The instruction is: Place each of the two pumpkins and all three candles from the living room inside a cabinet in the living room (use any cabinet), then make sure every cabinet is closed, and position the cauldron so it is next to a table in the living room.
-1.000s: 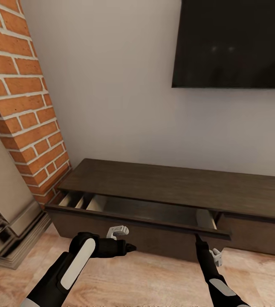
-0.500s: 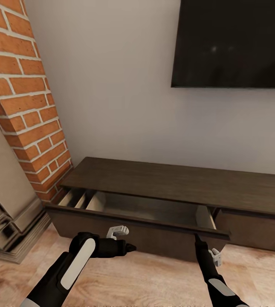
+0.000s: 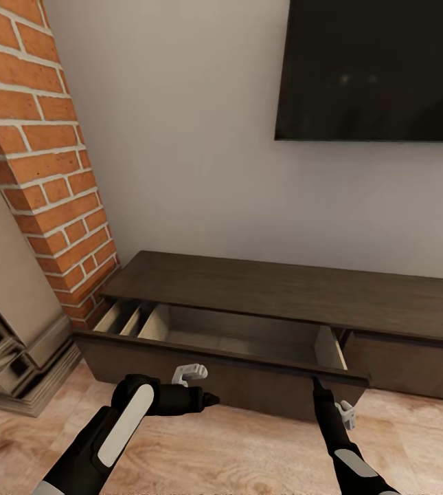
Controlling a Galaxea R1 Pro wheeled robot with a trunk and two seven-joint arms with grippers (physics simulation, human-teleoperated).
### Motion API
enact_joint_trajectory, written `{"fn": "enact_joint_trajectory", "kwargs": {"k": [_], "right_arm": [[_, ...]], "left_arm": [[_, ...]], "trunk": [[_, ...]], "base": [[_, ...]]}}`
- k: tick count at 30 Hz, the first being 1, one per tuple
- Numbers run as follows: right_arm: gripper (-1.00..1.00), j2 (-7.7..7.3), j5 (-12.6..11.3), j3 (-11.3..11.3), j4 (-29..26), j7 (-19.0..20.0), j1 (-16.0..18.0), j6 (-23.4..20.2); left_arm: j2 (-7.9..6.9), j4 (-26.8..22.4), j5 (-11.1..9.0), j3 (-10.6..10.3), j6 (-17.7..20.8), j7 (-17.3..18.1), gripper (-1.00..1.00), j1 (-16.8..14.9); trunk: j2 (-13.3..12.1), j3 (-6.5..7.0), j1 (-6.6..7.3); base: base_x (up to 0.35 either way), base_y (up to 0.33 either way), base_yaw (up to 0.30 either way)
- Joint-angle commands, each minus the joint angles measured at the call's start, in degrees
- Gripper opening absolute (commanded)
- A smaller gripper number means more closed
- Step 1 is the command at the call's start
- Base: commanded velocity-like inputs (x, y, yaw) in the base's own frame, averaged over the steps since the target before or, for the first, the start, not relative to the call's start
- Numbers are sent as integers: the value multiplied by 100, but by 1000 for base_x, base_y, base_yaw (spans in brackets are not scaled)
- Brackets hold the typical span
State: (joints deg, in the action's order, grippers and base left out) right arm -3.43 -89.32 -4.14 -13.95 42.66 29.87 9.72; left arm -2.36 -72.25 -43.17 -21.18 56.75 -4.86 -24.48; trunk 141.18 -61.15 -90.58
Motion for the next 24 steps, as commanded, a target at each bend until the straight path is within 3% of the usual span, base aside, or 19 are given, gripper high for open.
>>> {"fn": "enact_joint_trajectory", "kwargs": {"k": [1,24], "right_arm": [[-100,-106,-156,177,15,48,1,-5],[-100,-106,-156,177,15,49,1,-5]], "left_arm": [[-4,-8,-54,-9,12,-53,100,-3],[-5,-8,-58,-9,12,-54,100,-3]], "trunk": [[2,-6,2],[2,-6,2]], "base": [[-74,0,0],[-34,0,0]]}}
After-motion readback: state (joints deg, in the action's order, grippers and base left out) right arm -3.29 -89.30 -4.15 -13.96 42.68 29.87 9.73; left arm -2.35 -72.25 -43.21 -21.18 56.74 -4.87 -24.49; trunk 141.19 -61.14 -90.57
